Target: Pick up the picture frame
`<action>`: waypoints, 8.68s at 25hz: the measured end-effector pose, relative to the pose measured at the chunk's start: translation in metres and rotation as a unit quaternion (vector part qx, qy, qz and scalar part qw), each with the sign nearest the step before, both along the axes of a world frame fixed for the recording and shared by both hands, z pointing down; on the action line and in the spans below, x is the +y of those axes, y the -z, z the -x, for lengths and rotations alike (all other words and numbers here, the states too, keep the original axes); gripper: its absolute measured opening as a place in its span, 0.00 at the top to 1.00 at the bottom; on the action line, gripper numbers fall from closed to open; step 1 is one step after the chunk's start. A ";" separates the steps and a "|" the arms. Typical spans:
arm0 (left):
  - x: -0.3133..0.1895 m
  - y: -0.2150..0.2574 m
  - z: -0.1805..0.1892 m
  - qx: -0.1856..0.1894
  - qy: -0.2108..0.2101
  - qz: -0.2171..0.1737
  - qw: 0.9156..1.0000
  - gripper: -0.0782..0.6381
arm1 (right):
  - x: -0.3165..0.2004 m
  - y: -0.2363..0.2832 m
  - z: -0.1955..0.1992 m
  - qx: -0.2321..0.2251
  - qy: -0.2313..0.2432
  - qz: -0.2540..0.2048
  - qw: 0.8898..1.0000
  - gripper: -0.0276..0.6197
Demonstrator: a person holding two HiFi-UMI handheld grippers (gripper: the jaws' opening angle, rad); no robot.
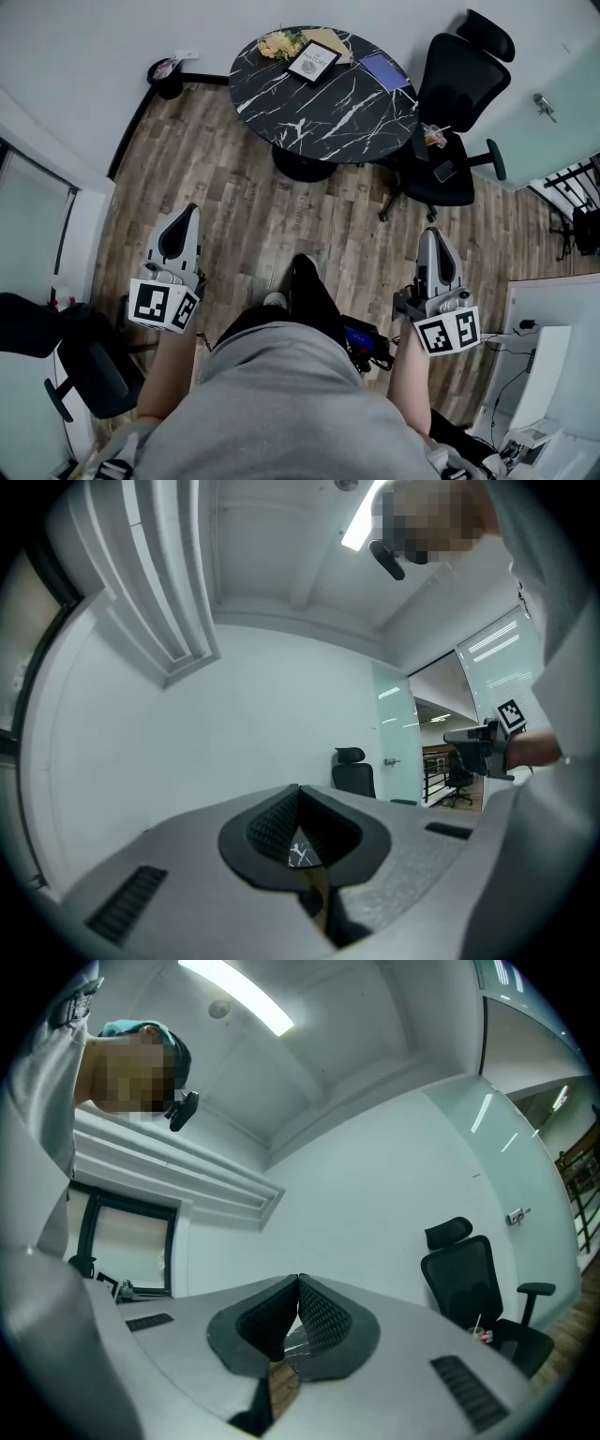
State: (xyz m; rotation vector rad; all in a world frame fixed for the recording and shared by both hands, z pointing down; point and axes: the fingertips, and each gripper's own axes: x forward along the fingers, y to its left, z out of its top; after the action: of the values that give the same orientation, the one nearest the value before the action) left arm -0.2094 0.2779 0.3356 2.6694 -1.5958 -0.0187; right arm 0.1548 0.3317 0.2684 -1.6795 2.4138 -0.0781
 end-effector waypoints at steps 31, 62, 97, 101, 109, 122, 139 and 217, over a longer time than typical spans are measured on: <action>-0.122 -0.004 -0.015 0.005 0.032 0.007 0.999 0.88 | -0.151 -0.010 -0.019 0.002 0.031 0.021 0.999 0.92; -0.277 -0.017 -0.062 -0.007 0.076 0.021 0.997 0.88 | -0.349 -0.040 -0.046 -0.013 0.107 0.045 0.993 0.92; -0.299 -0.029 -0.088 -0.022 0.073 0.044 0.996 0.88 | -0.380 -0.062 -0.058 -0.033 0.127 0.062 0.989 0.92; -0.307 -0.029 -0.088 -0.021 0.068 0.042 0.997 0.88 | -0.382 -0.061 -0.059 -0.034 0.123 0.060 0.990 0.92; -0.342 -0.030 -0.095 -0.022 0.044 0.044 0.998 0.88 | -0.400 -0.063 -0.064 -0.037 0.103 0.064 0.992 0.92; -0.428 -0.021 -0.099 -0.018 -0.007 0.032 0.999 0.88 | -0.453 -0.057 -0.068 -0.036 0.054 0.063 0.996 0.92; -0.534 -0.024 -0.109 -0.007 -0.092 0.037 0.995 0.88 | -0.510 -0.058 -0.056 -0.044 -0.008 0.082 0.996 0.92; -0.605 -0.032 -0.115 -0.028 -0.096 0.030 0.995 0.88 | -0.613 -0.059 -0.039 -0.052 0.033 0.096 0.993 0.92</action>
State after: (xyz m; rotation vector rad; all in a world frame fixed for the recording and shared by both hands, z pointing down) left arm -0.0947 -0.3272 0.3675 2.7859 -1.3239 0.1062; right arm 0.1936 -0.2816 0.3269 -1.6262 2.4495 -0.4095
